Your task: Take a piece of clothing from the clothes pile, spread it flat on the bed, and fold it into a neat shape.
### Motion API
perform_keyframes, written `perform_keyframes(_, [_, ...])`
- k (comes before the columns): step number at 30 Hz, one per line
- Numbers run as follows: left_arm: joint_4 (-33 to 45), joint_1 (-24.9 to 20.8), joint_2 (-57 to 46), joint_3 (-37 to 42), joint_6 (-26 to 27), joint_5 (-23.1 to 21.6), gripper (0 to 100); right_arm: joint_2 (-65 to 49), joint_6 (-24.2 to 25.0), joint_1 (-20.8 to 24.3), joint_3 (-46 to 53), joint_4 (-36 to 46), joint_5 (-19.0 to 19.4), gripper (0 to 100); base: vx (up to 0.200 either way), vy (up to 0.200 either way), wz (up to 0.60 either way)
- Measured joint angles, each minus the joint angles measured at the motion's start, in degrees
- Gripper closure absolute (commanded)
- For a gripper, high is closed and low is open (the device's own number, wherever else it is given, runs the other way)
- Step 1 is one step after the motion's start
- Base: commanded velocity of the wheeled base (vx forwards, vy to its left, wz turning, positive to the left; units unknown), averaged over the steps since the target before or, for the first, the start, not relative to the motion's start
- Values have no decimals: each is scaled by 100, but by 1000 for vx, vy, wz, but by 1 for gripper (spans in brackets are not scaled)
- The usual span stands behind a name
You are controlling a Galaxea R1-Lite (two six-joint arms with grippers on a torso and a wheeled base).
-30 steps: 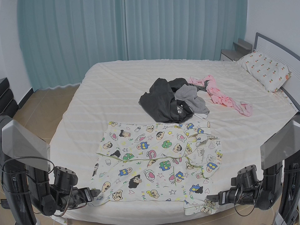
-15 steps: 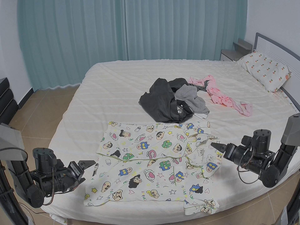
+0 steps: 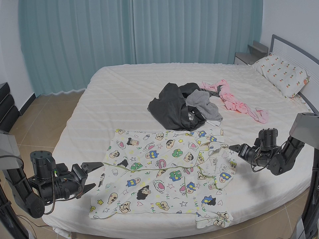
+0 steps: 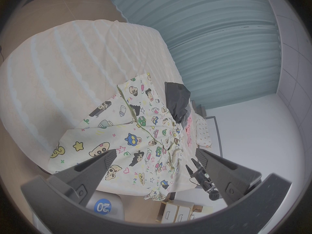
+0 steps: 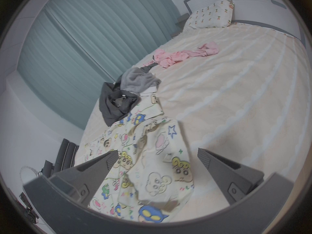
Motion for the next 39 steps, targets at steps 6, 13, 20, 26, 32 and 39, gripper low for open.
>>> perform_keyframes(6, [0,-11,18,-5,-9,-43,0,407,-11,-134,-573,249,-49,0,133,0,0])
perform_keyframes(13, [-4,-51,61,-11,11,-46,0,523,118,-49,-713,205,-46,0,143,0,0])
perform_keyframes(20, [-4,-63,145,-21,9,-38,0,493,190,-11,-809,238,-61,0,0,0,0])
perform_keyframes(26, [-1,-93,179,0,11,-32,0,438,167,-18,-724,227,-22,0,0,0,0])
perform_keyframes(32, [-1,-145,190,17,22,-24,0,394,1129,56,-958,7,93,0,0,0,0])
perform_keyframes(39, [-4,-162,195,20,24,-16,0,630,1525,555,-1601,-22,112,0,0,0,0])
